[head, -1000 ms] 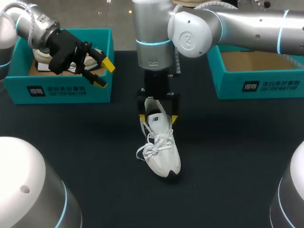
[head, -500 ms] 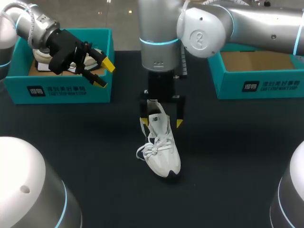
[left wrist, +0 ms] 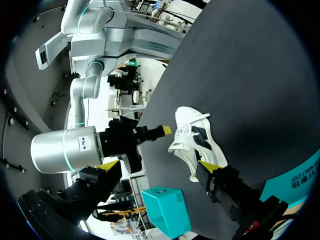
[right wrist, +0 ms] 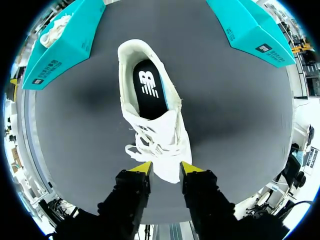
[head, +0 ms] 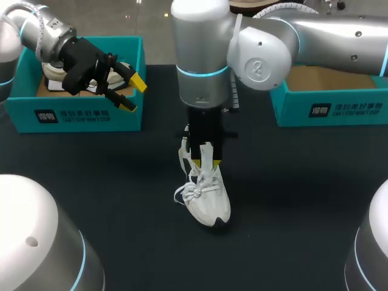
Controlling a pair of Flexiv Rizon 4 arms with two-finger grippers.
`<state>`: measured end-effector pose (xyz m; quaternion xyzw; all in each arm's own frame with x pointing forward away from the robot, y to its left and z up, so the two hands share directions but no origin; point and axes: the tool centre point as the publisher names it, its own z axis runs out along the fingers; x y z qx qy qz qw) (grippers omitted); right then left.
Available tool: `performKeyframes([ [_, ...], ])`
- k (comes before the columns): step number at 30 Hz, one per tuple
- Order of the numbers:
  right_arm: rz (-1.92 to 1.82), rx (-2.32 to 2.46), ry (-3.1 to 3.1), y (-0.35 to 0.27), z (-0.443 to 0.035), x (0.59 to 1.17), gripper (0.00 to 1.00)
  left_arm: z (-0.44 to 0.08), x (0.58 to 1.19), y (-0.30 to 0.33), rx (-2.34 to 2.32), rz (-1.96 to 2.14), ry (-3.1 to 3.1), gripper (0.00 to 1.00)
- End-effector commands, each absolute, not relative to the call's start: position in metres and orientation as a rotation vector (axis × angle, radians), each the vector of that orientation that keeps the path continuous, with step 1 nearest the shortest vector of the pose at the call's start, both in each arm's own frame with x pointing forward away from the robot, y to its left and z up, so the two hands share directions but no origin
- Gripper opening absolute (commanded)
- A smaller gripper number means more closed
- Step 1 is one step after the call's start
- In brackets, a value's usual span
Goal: Take the shoe out of the shoebox, open the shoe tongue, remove and reinsert the insole, then place the shoe into the shoebox
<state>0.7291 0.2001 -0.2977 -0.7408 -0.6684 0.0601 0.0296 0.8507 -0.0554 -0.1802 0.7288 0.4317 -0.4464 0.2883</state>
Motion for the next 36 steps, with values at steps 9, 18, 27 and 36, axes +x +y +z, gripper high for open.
performKeyframes([
  [9,0.131,-2.295,-2.113,0.210,-0.308,0.748,0.00,-0.180,0.850,-0.055,1.950,-1.189,1.153,1.00],
  [18,0.021,-2.343,-2.163,0.219,-0.330,0.775,0.00,-0.180,0.850,-0.055,1.950,-1.189,1.153,1.00],
  [27,0.009,-2.334,-2.157,0.208,-0.331,0.780,0.00,-0.180,0.850,-0.055,1.950,-1.189,1.153,1.00],
  [36,-0.092,-1.892,-2.485,0.204,-0.308,0.772,0.00,-0.180,0.850,-0.055,1.950,-1.189,1.153,1.00],
])
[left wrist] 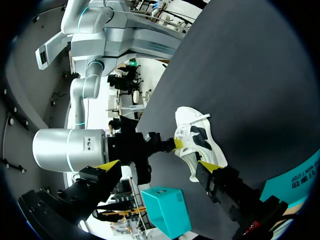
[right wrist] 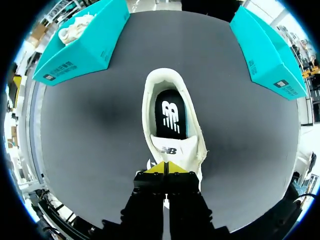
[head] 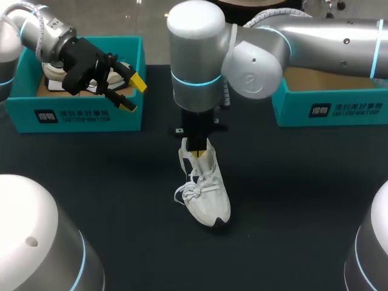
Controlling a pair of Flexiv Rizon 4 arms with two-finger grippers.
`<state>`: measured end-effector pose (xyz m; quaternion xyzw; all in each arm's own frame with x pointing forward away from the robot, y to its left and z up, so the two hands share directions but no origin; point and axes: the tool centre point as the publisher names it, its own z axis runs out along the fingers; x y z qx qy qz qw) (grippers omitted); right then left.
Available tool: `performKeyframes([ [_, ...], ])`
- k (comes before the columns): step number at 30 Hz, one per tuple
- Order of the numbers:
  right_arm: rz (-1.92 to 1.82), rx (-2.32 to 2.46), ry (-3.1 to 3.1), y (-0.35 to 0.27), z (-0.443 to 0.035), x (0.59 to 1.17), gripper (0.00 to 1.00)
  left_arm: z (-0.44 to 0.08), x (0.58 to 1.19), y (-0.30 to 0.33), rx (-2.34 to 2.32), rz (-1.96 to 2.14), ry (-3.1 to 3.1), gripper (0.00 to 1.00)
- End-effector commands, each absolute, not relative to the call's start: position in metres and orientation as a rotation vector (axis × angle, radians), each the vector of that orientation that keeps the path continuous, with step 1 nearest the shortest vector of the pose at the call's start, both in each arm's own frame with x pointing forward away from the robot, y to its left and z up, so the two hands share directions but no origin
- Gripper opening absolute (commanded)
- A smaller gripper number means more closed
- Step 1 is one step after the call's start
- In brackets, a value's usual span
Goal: Take the shoe out of the shoebox, open the shoe tongue, remove and reinsert the insole, then place the shoe into the shoebox
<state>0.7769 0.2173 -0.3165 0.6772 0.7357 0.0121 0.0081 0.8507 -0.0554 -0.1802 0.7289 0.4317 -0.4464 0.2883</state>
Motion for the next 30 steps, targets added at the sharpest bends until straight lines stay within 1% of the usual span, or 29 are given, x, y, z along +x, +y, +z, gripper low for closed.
performKeyframes([
  [1,0.093,1.912,2.512,0.204,-0.308,0.772,0.00,-0.180,0.850,-0.055,1.950,-1.189,1.153,1.00],
  [16,0.093,1.912,2.512,0.204,-0.308,0.772,0.00,-0.180,0.850,-0.055,1.950,-1.189,1.153,1.00],
  [19,0.119,1.387,2.704,0.204,-0.301,0.775,0.00,-0.180,0.850,-0.055,1.950,-1.189,1.153,1.00],
  [21,0.120,1.180,2.694,0.203,-0.295,0.775,0.00,-0.180,0.850,-0.055,1.950,-1.189,1.153,1.00],
  [23,0.169,0.905,2.834,0.202,-0.288,0.775,0.00,-0.180,0.850,-0.055,1.950,-1.189,1.153,1.00],
  [25,0.060,0.843,2.799,0.198,-0.286,0.779,0.00,-0.180,0.850,-0.055,1.950,-1.189,1.153,1.00],
  [30,0.060,0.843,2.799,0.198,-0.286,0.779,0.00,-0.180,0.850,-0.055,1.950,-1.189,1.153,1.00],
])
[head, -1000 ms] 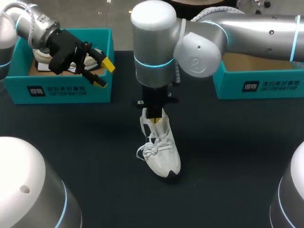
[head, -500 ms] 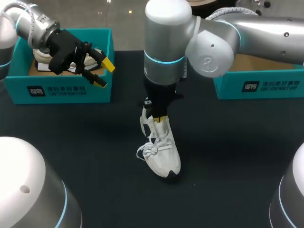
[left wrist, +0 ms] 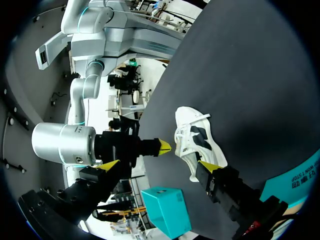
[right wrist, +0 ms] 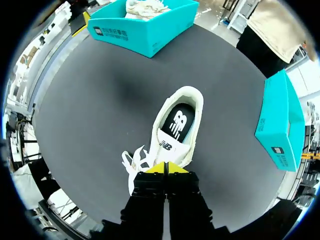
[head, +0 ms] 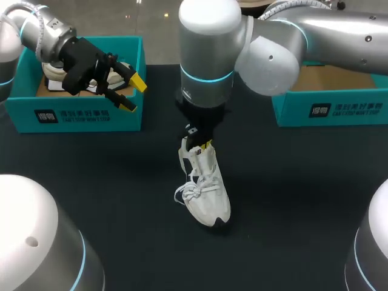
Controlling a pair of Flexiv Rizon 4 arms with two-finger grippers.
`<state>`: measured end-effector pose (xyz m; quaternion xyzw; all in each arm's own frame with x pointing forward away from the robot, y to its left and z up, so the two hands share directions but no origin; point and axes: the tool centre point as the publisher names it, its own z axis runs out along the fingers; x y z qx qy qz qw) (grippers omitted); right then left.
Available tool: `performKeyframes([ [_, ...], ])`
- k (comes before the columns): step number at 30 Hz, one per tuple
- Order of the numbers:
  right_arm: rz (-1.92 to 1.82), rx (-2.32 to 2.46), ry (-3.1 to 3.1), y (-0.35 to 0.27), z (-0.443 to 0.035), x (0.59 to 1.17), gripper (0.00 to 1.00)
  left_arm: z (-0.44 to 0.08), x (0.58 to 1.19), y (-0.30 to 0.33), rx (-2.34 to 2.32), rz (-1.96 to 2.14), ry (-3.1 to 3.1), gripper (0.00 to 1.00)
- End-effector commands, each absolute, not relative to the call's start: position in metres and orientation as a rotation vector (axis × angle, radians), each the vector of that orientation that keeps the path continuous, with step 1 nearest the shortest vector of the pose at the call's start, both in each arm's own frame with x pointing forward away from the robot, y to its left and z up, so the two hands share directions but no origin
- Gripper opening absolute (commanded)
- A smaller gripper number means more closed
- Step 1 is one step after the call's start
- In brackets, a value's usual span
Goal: Take the shoe out of the shoebox, open the shoe tongue, remove and reinsert the insole, then place the shoe into the shoebox
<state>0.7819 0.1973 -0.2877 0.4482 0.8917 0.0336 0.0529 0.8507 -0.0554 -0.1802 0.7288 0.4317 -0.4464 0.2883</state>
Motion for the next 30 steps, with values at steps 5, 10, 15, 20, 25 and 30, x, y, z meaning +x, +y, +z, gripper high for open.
performKeyframes([
  [5,0.060,0.843,2.799,0.198,-0.286,0.779,0.00,-0.180,0.850,-0.055,1.950,-1.189,1.153,1.00],
  [10,0.155,0.403,2.879,0.207,-0.281,0.787,0.00,-0.180,0.850,-0.055,1.950,-1.189,1.153,1.00],
  [15,0.162,0.035,2.888,0.206,-0.266,0.794,0.00,-0.180,0.850,-0.055,1.950,-1.189,1.153,1.00],
  [20,0.097,-0.028,2.894,0.201,-0.268,0.802,0.00,-0.180,0.850,-0.055,1.950,-1.189,1.153,1.00],
  [25,0.078,-0.054,2.888,0.201,-0.271,0.809,0.00,-0.180,0.850,-0.055,1.950,-1.189,1.153,1.00],
  [30,0.033,-0.033,2.888,0.201,-0.273,0.814,0.00,-0.180,0.850,-0.055,1.950,-1.189,1.153,1.00],
])
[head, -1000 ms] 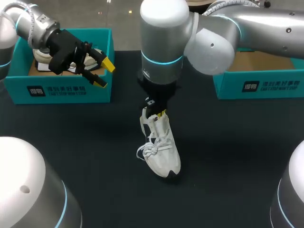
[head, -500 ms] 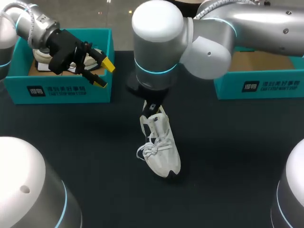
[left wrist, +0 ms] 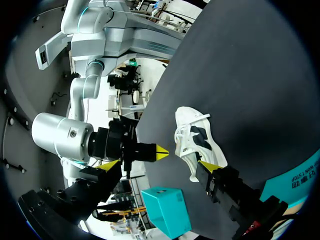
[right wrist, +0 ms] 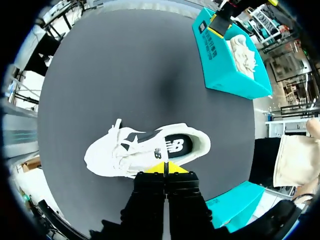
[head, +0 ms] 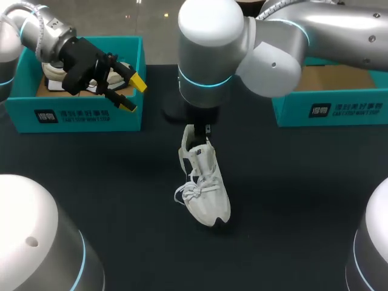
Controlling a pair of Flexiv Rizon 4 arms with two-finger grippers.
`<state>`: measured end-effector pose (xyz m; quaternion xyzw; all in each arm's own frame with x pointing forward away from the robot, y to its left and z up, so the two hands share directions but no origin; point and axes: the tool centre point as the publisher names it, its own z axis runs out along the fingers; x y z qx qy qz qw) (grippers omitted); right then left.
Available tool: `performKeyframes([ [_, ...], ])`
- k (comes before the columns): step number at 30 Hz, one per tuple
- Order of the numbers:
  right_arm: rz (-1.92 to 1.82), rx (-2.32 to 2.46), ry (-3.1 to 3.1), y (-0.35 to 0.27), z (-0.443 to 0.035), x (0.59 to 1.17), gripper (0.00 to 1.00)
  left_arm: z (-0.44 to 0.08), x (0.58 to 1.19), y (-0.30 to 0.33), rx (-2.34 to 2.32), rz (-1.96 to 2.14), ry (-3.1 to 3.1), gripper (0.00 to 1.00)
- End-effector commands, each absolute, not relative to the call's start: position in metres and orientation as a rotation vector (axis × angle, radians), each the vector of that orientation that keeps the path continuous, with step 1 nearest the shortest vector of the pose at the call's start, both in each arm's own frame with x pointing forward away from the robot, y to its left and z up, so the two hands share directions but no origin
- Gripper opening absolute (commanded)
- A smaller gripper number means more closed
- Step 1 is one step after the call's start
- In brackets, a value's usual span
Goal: Take the shoe out of the shoebox, open the shoe tongue, remove and reinsert the insole, then place the shoe into the shoebox
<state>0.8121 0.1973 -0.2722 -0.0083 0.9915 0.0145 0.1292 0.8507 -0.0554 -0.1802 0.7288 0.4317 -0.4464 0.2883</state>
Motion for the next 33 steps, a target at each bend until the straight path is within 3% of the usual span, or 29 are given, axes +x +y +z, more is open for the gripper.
performKeyframes([
  [1,0.033,-0.033,2.888,0.201,-0.273,0.814,0.00,-0.180,0.850,-0.055,1.950,-1.189,1.153,1.00],
  [8,0.033,-0.033,2.888,0.201,-0.273,0.814,0.00,-0.180,0.850,-0.055,1.950,-1.189,1.153,1.00],
  [17,0.050,-0.055,2.884,0.219,-0.294,0.867,0.00,-0.180,0.850,-0.055,1.950,-1.189,1.153,1.00],
  [18,0.057,-0.072,2.883,0.220,-0.295,0.870,0.05,-0.180,0.850,-0.055,1.950,-1.189,1.153,1.00],
  [19,0.061,-0.068,2.884,0.220,-0.296,0.873,0.30,-0.180,0.850,-0.055,1.950,-1.189,1.153,1.00],
  [21,0.057,-0.077,2.890,0.221,-0.300,0.877,0.48,-0.180,0.850,-0.055,1.950,-1.189,1.153,1.00],
  [22,0.056,-0.079,2.890,0.221,-0.301,0.879,0.74,-0.180,0.850,-0.055,1.950,-1.189,1.153,1.00],
  [23,0.052,-0.087,2.893,0.221,-0.303,0.881,0.93,-0.180,0.850,-0.055,1.950,-1.189,1.153,1.00],
  [25,0.052,-0.093,2.894,0.221,-0.308,0.885,1.00,-0.180,0.850,-0.055,1.950,-1.189,1.153,1.00],
  [33,0.038,-0.105,2.908,0.222,-0.328,0.901,1.00,-0.180,0.850,-0.055,1.950,-1.189,1.153,1.00],
])
